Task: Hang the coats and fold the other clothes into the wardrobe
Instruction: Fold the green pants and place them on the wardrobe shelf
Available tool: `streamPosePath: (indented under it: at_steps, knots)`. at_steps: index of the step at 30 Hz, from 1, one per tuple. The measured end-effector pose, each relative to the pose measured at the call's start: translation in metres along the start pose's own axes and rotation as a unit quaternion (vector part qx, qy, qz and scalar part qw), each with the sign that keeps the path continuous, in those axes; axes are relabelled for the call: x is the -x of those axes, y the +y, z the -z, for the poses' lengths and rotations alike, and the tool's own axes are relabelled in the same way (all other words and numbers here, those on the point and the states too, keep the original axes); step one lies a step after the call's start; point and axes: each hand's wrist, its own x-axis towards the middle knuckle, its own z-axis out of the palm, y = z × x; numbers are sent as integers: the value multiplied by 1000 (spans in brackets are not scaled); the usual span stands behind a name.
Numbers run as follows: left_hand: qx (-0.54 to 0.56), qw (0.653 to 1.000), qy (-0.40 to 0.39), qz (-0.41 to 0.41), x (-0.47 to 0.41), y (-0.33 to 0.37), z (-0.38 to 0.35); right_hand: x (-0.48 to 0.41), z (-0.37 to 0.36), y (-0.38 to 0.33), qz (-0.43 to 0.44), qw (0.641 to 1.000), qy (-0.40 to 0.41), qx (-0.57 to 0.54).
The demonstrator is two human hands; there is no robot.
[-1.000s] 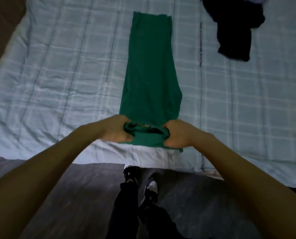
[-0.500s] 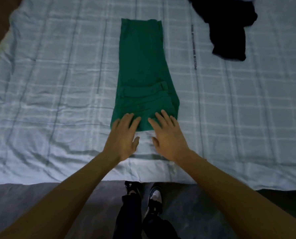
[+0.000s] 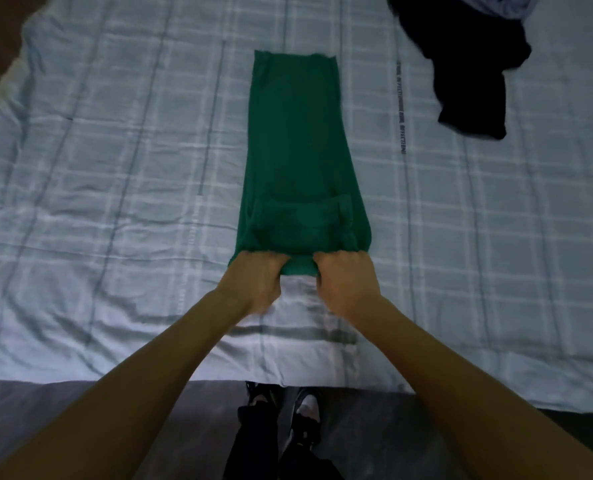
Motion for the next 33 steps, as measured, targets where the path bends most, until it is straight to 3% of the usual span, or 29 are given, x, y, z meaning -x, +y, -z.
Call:
streamPosePath:
  at_steps: [3,4,6,8,10,11,12,14,18,20,22,26,30,31,33]
  knots:
    - [37,968,-245,29,4,20,38,8,40,4,39,980,-195,-18]
    - [58,954,-293,32,5,24,52,10,55,4,38,970,-237,-27]
    - [94,945,-310,31,2,28,79,8,76,7,13,970,-238,-43]
    - [101,975,-196,34,-6,26,102,0,86,10,-17,994,-89,-61]
    - [52,994,100,8,-18,19,115,-11,88,15,-45,983,163,-71]
    - [28,970,243,-6,-22,15,118,-16,88,17,-56,960,261,-81]
    - [20,939,344,-5,-25,14,119,-19,86,17,-60,940,323,-96]
    - [39,915,401,2,-29,11,113,-23,78,15,-57,936,325,-123]
    - [-19,960,278,-39,-27,-5,58,-26,35,11,-9,980,166,-111]
    - [-70,984,162,-2,-28,-13,26,-33,18,12,-1,995,63,-72]
    - [-109,991,64,37,-38,-16,4,-46,9,16,14,999,15,-37]
    - [-130,986,83,70,-67,-17,-7,-78,-1,29,4,999,23,38]
    - [-123,985,95,68,-79,-18,1,-87,-12,30,-1,995,98,-17]
    - [-108,989,84,59,-79,-19,8,-84,-7,28,-3,992,118,-40]
    - [-63,997,19,33,-71,-20,29,-70,14,25,10,996,73,-59]
